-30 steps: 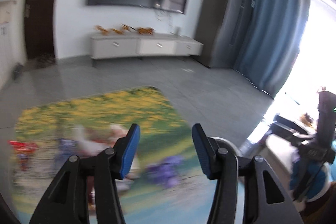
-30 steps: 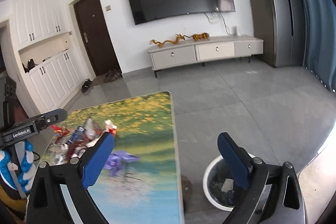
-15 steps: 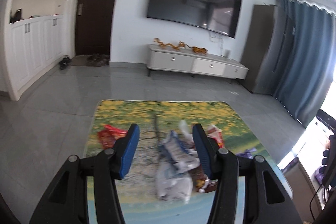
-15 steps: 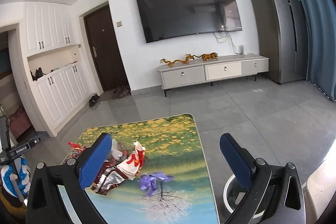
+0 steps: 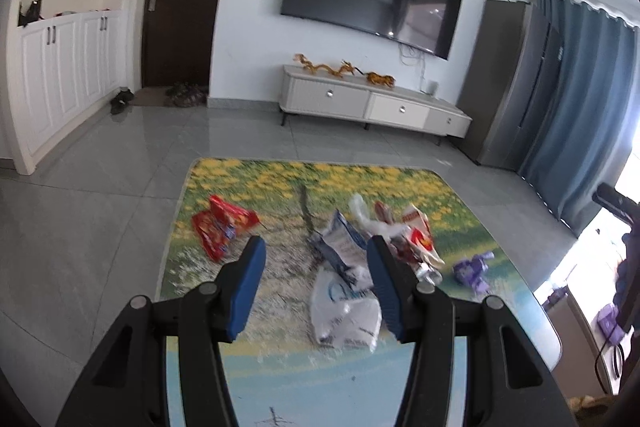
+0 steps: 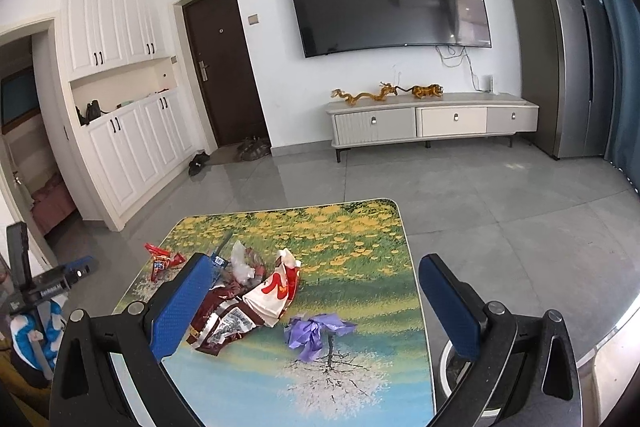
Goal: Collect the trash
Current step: 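Move both open grippers back over the table, then grasp the white plastic bag with the left gripper while the right grasps the purple bag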
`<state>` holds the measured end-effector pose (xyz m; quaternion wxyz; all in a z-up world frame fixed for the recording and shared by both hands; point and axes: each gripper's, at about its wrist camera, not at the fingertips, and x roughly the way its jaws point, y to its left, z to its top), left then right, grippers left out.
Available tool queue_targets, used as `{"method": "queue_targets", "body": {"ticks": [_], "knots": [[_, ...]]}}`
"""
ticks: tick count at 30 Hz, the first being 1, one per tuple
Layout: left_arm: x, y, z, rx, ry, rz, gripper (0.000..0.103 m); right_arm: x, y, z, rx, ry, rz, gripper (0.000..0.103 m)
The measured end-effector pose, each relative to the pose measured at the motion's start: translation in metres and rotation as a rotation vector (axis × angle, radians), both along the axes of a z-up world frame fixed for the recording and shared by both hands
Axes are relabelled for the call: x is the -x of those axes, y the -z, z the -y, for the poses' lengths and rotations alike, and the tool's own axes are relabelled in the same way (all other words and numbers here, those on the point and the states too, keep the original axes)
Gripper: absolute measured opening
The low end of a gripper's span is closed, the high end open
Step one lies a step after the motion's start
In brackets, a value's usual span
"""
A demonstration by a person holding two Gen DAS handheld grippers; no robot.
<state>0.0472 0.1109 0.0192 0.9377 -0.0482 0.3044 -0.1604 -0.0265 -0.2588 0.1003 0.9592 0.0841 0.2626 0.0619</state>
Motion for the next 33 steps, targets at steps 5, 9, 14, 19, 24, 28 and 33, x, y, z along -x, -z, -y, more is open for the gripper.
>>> {"method": "queue_targets", "body": {"ticks": [5, 9, 14, 19, 24, 28, 33], "knots": [[0.008, 0.018, 0.016, -0.004, 0.063, -0.017, 0.067, -0.009, 0.006, 0.006, -0.001, -0.012, -0.022, 0.103], [0.003, 0.036, 0.027, -0.017, 0.079, -0.079, 0.067, -0.025, 0.025, 0.007, -0.018, -0.04, -0.079, 0.103], [-0.008, 0.063, 0.04, -0.042, 0.082, -0.158, 0.067, -0.05, 0.064, 0.0, -0.026, -0.107, -0.181, 0.103], [-0.024, 0.082, 0.051, -0.079, 0.066, -0.218, 0.067, -0.074, 0.106, -0.013, -0.027, -0.174, -0.281, 0.103], [-0.037, 0.096, 0.065, -0.135, 0.077, -0.26, 0.067, -0.093, 0.133, -0.02, -0.002, -0.217, -0.332, 0.103], [-0.045, 0.109, 0.074, -0.179, 0.083, -0.292, 0.067, -0.107, 0.149, -0.026, 0.032, -0.254, -0.356, 0.103], [-0.051, 0.117, 0.068, -0.152, 0.064, -0.318, 0.067, -0.116, 0.168, -0.036, 0.095, -0.298, -0.392, 0.103]]}}
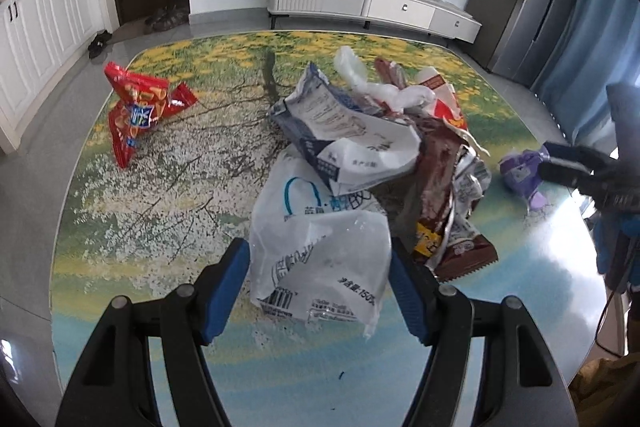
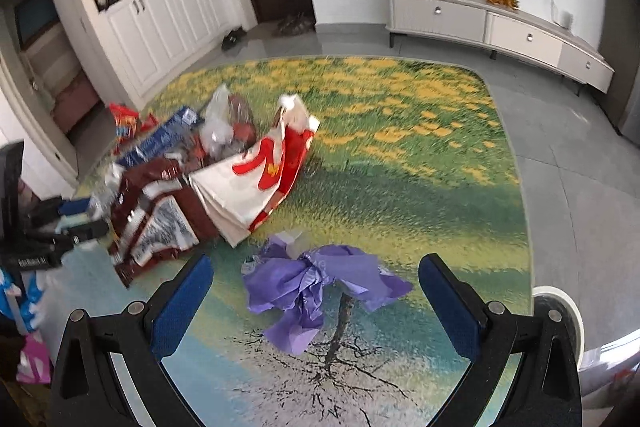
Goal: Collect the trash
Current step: 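Grasp the white plastic bag with the left gripper while the right grasps the purple bag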
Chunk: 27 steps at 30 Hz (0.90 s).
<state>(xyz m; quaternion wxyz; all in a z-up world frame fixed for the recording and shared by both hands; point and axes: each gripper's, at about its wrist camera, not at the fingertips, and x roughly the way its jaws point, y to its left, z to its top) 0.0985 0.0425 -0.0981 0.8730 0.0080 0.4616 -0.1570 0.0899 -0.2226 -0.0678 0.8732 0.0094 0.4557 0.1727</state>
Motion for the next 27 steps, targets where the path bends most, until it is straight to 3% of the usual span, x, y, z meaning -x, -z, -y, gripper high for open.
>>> {"method": "queue_targets", "body": {"ticks": [2, 7, 13, 27], "knots": [[0.0, 0.0, -0.004, 0.008, -0.013, 0.005, 0.066, -0.001, 0.005, -0.003, 0.012, -0.012, -0.009, 0.102], [0.003, -0.002, -0.006, 0.016, -0.023, 0.028, 0.056, 0.0, 0.013, -0.003, 0.014, -0.029, -0.031, 0.079], [0.008, -0.005, -0.004, 0.01, -0.02, 0.047, 0.041, 0.004, 0.014, 0.0, -0.004, -0.024, -0.027, 0.064], [0.043, -0.016, -0.011, 0.019, -0.021, 0.038, 0.02, 0.038, -0.009, 0.006, -0.068, -0.034, 0.014, 0.057]]}}
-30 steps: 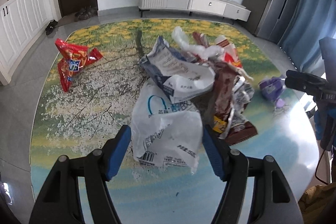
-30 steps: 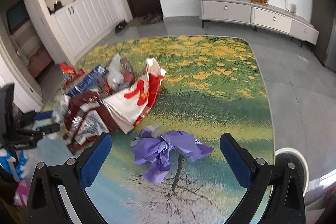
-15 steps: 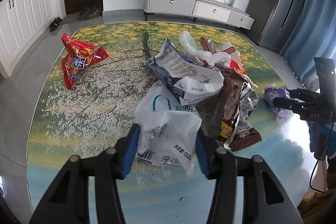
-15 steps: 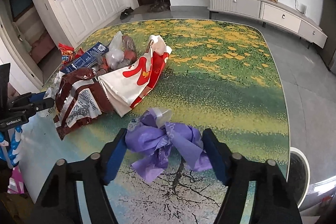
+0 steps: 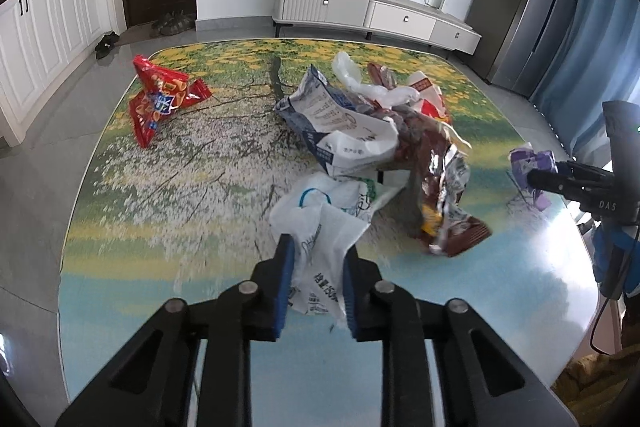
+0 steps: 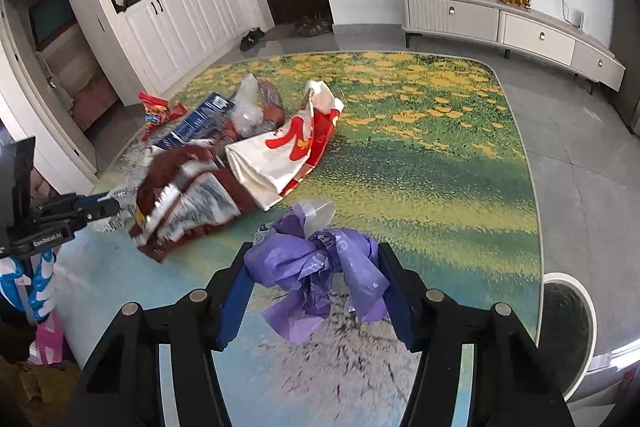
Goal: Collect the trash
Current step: 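Grasp the white plastic bag with the left gripper while the right grasps the purple bag, then carry both bags to the bin and open both grippers over it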
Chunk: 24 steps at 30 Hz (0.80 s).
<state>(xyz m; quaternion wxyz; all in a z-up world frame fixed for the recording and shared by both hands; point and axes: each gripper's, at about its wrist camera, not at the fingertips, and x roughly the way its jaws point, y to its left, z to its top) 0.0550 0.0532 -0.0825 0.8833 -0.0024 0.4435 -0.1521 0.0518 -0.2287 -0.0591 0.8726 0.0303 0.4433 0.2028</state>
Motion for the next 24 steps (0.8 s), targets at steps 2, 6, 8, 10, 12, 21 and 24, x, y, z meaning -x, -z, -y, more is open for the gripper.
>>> {"method": "queue_targets", "body": {"ticks": [2, 6, 8, 10, 12, 21, 24], "knots": [[0.007, -0.002, -0.003, 0.003, -0.006, 0.001, 0.018, 0.006, -0.005, 0.001, -0.008, 0.003, 0.011, 0.057], [0.021, -0.008, -0.009, 0.006, -0.022, 0.011, 0.016, 0.018, -0.016, 0.006, -0.023, 0.014, 0.034, 0.057], [0.026, -0.011, -0.013, 0.009, -0.035, 0.017, 0.016, 0.025, -0.021, 0.01, -0.029, 0.02, 0.048, 0.057], [0.029, -0.014, -0.019, 0.013, -0.049, 0.024, 0.016, 0.031, -0.026, 0.013, -0.036, 0.028, 0.061, 0.057], [0.032, -0.018, -0.024, 0.02, -0.063, 0.034, 0.016, 0.036, -0.031, 0.017, -0.041, 0.038, 0.071, 0.057], [0.04, -0.055, -0.02, 0.043, -0.042, 0.123, 0.015, 0.064, -0.065, 0.057, -0.033, 0.149, 0.153, 0.057], [0.039, -0.07, -0.003, 0.05, 0.01, 0.149, 0.015, 0.073, -0.077, 0.077, -0.021, 0.196, 0.183, 0.057]]}}
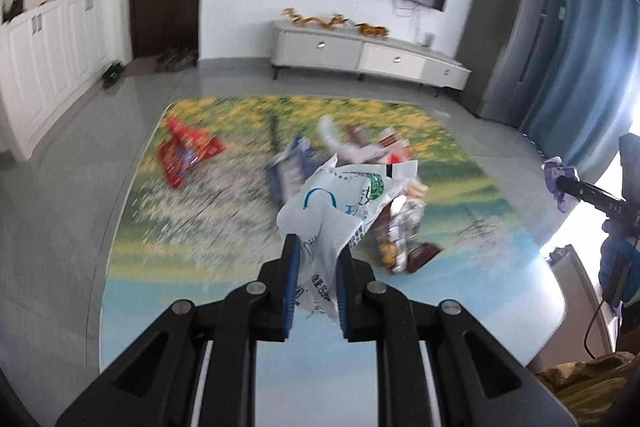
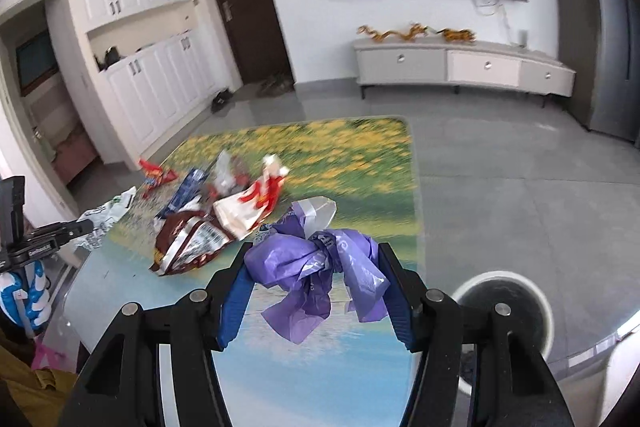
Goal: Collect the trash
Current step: 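Carry both bags to the bin and open both grippers over it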
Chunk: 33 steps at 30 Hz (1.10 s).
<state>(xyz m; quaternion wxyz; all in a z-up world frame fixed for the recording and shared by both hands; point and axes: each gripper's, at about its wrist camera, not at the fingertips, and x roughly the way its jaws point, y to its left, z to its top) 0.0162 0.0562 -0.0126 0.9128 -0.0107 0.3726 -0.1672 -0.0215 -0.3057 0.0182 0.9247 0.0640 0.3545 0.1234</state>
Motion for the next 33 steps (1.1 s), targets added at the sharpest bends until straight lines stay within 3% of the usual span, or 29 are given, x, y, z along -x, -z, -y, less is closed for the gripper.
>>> {"method": "queue_targets", "body": {"ticks": [7, 15, 26, 33], "knots": [[-0.018, -0.025, 0.075, 0.014, 0.164, 0.011, 0.015, 0.019, -0.004, 0.06, 0.018, 0.137, 0.025, 0.057], [-0.05, -0.028, 0.211, -0.014, 0.345, -0.06, 0.015, 0.028, 0.029, 0.137, -0.011, 0.28, -0.006, 0.057], [-0.088, 0.015, 0.395, -0.078, 0.503, -0.217, 0.016, 0.006, 0.096, 0.209, -0.079, 0.352, -0.12, 0.059], [-0.103, 0.057, 0.465, -0.079, 0.534, -0.311, 0.018, -0.015, 0.135, 0.234, -0.084, 0.379, -0.208, 0.061]]}}
